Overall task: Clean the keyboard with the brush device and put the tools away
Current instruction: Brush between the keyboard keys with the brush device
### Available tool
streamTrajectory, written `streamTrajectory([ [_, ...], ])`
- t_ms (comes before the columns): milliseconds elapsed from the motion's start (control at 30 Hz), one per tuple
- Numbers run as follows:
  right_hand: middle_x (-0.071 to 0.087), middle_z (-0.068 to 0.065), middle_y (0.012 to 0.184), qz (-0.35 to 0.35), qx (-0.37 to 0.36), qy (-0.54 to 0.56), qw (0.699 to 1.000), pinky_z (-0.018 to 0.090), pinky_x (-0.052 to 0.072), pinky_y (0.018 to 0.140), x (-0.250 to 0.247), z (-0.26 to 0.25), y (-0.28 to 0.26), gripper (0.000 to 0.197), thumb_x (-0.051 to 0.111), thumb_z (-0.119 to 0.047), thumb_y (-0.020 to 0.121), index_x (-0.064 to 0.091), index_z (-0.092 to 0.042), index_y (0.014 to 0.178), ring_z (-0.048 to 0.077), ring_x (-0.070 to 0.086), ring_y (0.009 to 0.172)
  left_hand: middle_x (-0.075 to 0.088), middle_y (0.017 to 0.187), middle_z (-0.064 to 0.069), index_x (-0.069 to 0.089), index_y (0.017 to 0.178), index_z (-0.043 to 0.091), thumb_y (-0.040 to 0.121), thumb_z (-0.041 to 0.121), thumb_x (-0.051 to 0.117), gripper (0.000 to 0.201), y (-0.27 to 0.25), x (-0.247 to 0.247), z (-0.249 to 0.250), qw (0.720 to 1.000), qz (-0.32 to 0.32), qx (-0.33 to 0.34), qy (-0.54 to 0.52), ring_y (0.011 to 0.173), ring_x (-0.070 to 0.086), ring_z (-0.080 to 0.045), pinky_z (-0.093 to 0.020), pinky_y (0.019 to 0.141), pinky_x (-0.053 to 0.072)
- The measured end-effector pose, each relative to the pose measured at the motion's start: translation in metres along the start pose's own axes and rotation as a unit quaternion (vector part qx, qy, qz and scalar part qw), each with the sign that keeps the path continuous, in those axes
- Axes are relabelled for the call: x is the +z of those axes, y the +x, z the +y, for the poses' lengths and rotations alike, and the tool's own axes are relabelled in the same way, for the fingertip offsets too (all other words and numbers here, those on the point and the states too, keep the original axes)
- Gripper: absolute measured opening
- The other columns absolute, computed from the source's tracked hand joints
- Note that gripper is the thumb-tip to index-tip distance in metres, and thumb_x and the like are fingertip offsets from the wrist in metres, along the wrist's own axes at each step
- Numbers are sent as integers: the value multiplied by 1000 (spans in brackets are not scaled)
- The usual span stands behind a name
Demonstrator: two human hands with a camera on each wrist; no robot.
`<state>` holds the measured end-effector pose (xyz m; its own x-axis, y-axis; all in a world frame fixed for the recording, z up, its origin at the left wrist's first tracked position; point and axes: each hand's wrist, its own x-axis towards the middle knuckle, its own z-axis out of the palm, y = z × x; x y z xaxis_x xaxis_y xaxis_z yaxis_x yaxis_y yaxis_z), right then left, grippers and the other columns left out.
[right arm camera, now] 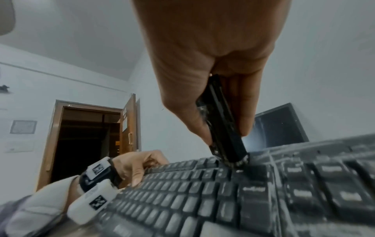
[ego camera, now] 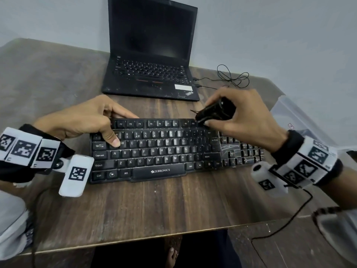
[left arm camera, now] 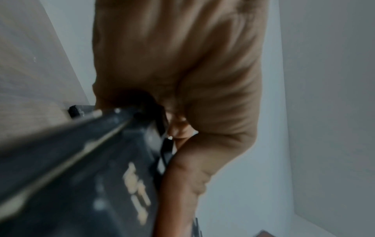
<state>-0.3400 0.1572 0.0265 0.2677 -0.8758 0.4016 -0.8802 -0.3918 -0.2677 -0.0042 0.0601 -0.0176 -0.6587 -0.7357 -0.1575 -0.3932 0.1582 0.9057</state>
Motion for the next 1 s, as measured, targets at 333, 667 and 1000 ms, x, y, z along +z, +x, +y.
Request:
streamTrajectory([
  [333, 70, -24, 86, -23, -18, -25, 999, 4, 49, 73, -6, -1, -21, 31, 88, -15, 78, 75, -22, 105, -12, 66, 77, 80, 101, -8, 81, 106, 22, 60, -27, 74, 68, 1, 2, 2, 1000, 11, 7, 9, 95, 77, -24, -26, 80, 61],
  [667, 74, -16, 84, -26, -8, -31, 999, 11, 53, 71, -5, 0, -25, 30, 90, -16, 77, 75, -24, 102, -3, 69, 73, 80, 100, -9, 82, 102, 22, 59, -30, 73, 68, 0, 1, 1, 1000, 14, 9, 3, 94, 77, -23, -24, 76, 61],
  [1000, 72, -18, 80, -16, -12, -47, 999, -2, 41, 70, 1, -2, -28, 32, 90, -14, 76, 75, -25, 102, -10, 62, 67, 80, 100, -10, 76, 116, 15, 62, -28, 74, 69, -4, 4, 6, 1000, 15, -14, 17, 94, 77, -27, -35, 82, 62],
])
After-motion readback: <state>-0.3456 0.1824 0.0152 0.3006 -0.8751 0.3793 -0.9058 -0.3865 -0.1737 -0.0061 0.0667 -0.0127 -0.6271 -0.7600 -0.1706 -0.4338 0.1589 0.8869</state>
